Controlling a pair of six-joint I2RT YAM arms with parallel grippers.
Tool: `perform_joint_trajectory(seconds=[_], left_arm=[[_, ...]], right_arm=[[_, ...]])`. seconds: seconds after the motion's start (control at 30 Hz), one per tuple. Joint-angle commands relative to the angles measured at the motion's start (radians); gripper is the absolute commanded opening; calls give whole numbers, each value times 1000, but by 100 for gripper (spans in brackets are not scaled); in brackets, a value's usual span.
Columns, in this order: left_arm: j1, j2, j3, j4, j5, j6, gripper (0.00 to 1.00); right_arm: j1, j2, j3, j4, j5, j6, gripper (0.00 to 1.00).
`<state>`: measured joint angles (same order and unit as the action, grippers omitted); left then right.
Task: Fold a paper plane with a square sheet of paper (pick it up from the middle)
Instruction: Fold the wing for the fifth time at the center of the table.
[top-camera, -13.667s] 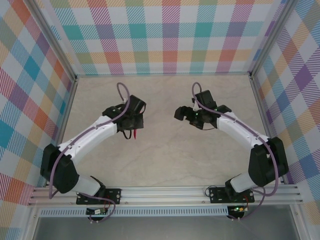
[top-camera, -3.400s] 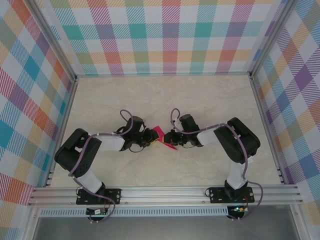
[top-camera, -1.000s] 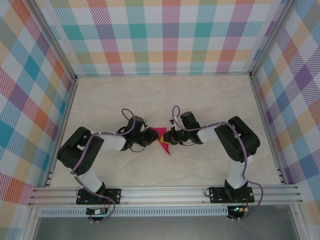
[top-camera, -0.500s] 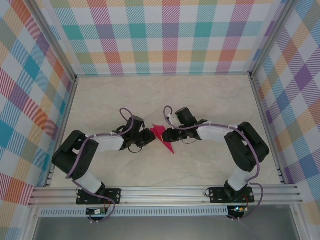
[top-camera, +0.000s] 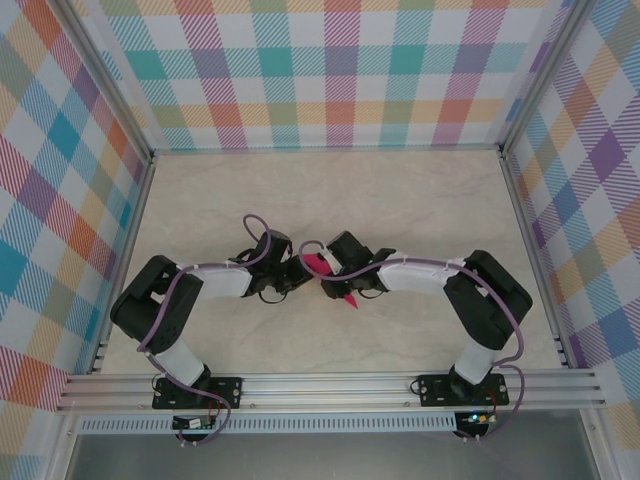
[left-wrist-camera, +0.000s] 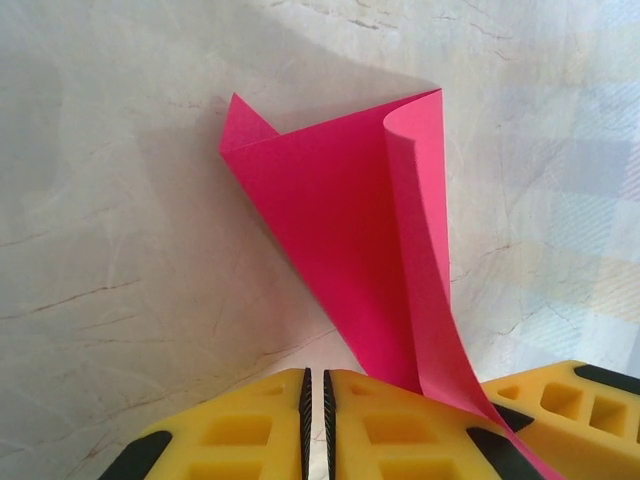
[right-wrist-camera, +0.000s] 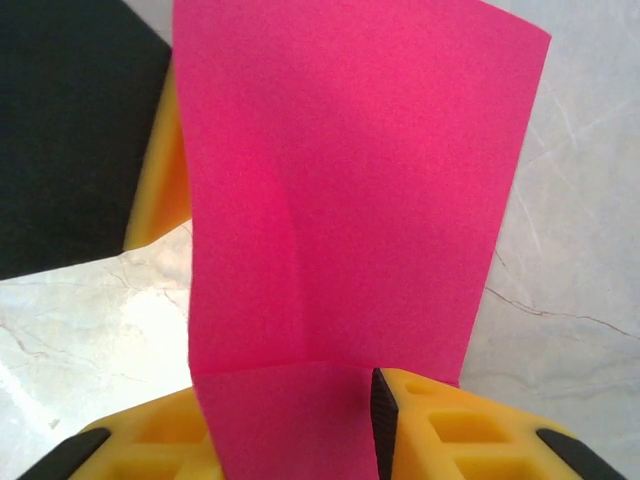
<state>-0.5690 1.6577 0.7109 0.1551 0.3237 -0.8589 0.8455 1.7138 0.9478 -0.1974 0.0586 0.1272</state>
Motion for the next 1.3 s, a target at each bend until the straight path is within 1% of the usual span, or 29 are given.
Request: perform_joint_trajectory(seconds=[0.0,0.13,0.4,0.53,0.63,0.77,0.83,0.97,1.1,1.27], left_arm=[[-19,7,25,-19,15,5,14],[-19,4,28,-22,20,4,14],[-19,5,36,-11,31,-10,14],[-19,0,37,-14,31,-12,14],[-19,-5,38,-20,25,-14,14],[-19,-15,37,-25,20,-15,14],[-19,-17,38,-31,15,-15,14],[-19,-20,38,-37,10,-13,14],[-17,-39,44,-85,-32,-1,13],[-10,-93,46,-165,-108,24,14]], right_arm=[[40,-16,-31,41,129,-44,35],[71,-23,-60,96,185,-81,37],[143,10,-88,163,351,-154,38],[156,16,-101,193,414,-168,37],[156,20,-108,209,432,-172,37],[156,40,-107,210,432,-178,34],[156,45,-109,210,427,-178,29],[156,33,-112,207,411,-170,15],[154,15,-116,202,346,-149,7],[122,-10,-127,199,199,-93,6]])
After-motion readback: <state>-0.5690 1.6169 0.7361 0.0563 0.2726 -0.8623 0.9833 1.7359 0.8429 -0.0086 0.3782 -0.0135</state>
